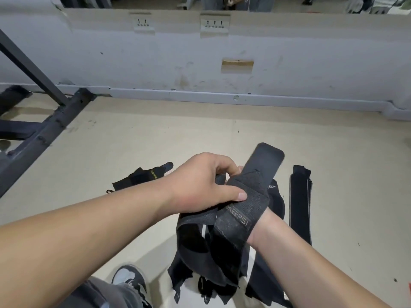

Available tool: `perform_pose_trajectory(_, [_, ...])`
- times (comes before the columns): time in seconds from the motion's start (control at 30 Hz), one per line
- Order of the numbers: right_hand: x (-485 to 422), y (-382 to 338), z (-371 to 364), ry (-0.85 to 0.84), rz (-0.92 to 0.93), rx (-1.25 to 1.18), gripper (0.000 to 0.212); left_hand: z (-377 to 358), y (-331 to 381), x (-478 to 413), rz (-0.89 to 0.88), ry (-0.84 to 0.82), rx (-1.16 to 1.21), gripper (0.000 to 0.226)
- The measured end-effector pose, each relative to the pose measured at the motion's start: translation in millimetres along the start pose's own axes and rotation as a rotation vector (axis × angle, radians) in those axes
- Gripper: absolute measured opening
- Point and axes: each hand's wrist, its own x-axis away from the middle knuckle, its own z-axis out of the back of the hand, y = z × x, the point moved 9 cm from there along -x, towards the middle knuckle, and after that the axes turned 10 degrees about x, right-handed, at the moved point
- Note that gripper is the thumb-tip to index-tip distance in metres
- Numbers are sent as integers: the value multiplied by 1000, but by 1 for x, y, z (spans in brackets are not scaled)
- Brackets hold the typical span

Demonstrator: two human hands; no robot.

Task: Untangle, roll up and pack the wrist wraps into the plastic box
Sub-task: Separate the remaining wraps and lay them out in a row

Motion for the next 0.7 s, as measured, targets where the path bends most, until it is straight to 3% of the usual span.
perform_pose_trajectory(0.07, [0,0,5,-5,-29,61,68,2,0,-2,-3,-3,-36,23])
perform_pose_trajectory(0.17, [-5,-3,11,11,-70,92,22,8,-8,-3,40,-5,-68,30])
perform_pose_trajectory(0.2, [-5,-5,11,4,-68,105,28,13,-13,-4,68,10,-74,32])
perform_pose_trajectory(0.3, [-3,-2,20,-31,-88,144,82,26,-27,-6,125,65,-126,36])
perform_pose_trajectory(0.33, [-2,2,20,-62,-112,160,88,30,-33,-6,143,80,-141,38])
perform_pose_trajectory(0.43, [-6,18,25,-60,-120,324,63,37,-54,-2,221,95,-120,36])
perform_pose_trajectory(0.53, [-11,35,37,38,-154,616,30,35,-78,6,333,32,-161,15])
perform_pose_trajectory(0.6, [-11,53,48,90,-225,654,28,32,-91,14,413,5,-208,13])
perform_pose_trajectory(0.7, [-12,73,55,116,-326,527,39,26,-100,19,493,-12,-200,28])
